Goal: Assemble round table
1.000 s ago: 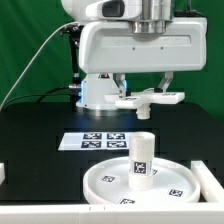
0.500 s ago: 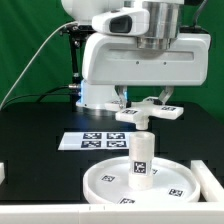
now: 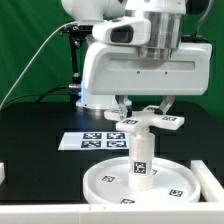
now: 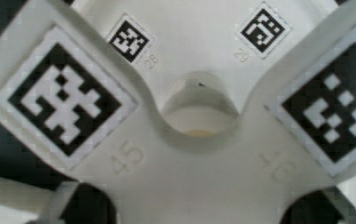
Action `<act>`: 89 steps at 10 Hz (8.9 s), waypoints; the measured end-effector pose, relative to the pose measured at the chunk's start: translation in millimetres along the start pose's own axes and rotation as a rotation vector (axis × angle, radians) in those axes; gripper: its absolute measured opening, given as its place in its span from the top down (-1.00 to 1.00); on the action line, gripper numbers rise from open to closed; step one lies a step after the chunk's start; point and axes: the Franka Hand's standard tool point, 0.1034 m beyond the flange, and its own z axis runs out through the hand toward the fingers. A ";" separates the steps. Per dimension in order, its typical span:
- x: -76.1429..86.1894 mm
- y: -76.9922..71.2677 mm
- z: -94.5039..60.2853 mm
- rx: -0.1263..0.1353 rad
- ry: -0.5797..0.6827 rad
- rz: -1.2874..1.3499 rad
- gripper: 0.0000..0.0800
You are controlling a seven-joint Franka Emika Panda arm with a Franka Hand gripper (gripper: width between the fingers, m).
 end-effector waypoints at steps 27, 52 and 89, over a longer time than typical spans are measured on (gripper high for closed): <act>-3.5 -1.7 -5.3 0.121 0.050 0.804 -0.59; -5.0 -2.3 11.5 -0.029 0.040 -0.316 -0.11; -2.3 -0.9 13.3 -0.030 0.048 -0.776 -0.11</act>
Offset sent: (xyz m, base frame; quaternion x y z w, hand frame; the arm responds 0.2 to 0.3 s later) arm -0.0033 0.0012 -0.0147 -0.0073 0.0119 -0.0030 0.9999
